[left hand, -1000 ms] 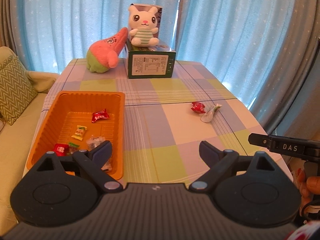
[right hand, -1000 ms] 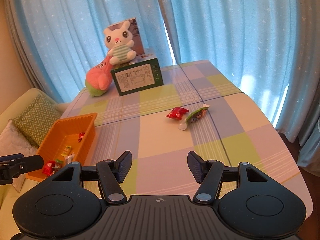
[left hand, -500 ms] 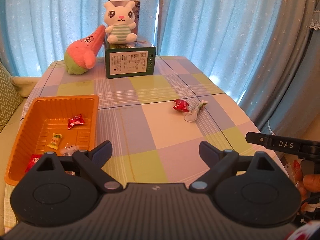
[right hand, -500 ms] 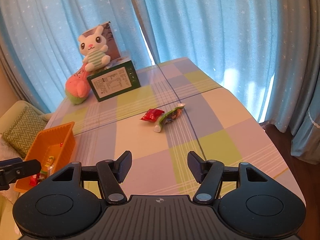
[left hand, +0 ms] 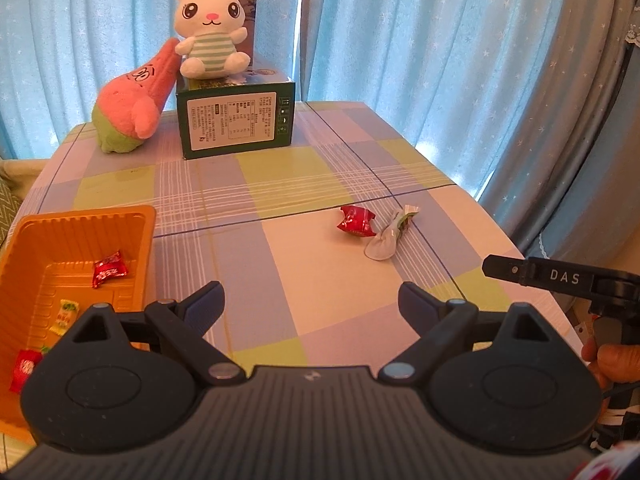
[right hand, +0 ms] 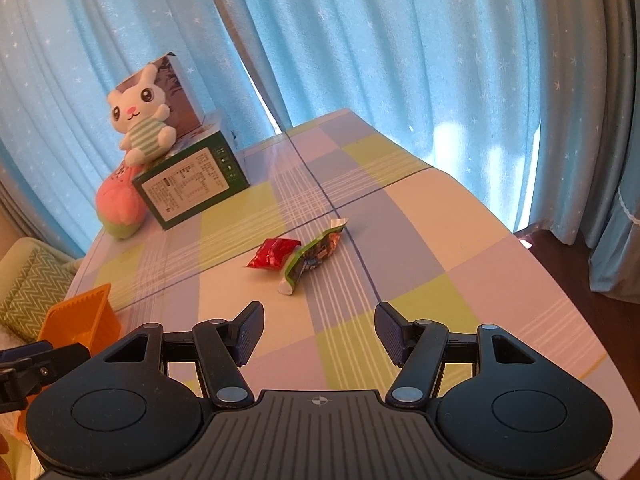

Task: Organize snacks
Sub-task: 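Withdraw both open tools from the tray toward the remaining candy, then grasp the clear spoon with the right tool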

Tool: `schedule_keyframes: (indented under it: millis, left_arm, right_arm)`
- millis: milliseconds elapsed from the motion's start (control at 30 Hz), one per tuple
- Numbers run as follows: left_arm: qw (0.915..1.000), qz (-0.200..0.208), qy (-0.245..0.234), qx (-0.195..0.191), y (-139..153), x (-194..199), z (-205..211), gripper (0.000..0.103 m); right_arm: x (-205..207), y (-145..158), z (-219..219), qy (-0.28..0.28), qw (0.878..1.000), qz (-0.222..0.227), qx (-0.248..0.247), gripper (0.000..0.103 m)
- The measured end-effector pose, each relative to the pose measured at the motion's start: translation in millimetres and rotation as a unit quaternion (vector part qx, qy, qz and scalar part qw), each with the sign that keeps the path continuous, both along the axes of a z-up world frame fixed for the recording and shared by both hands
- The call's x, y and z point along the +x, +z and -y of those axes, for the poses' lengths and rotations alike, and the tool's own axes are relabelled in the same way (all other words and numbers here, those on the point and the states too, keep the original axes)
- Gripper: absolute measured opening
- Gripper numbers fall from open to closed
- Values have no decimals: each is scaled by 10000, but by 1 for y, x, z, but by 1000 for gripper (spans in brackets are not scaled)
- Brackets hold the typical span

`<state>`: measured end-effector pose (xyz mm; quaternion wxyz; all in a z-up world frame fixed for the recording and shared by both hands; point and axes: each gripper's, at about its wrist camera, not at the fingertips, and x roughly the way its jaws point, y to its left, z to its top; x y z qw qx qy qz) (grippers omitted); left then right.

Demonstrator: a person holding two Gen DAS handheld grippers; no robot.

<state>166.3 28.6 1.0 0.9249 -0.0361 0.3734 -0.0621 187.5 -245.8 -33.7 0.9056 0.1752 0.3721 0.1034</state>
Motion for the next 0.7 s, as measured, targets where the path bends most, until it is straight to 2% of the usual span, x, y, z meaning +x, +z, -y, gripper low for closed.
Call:
schedule_keyframes:
  millis: [333, 467, 700]
  left_arm:
    - [9999, -89, -89, 59, -35, 67, 8, 92]
    - [9999, -76, -76, 25, -46, 88, 7, 92]
    - [9999, -90, -44, -25, -60, 112, 3, 92]
  right_arm:
    - [71, -48, -7, -81, 9995, -173, 245, 61]
    - [98, -65, -11, -93, 9993, -197, 297, 46]
    - [135, -84, -16, -165, 9988, -260, 375, 46]
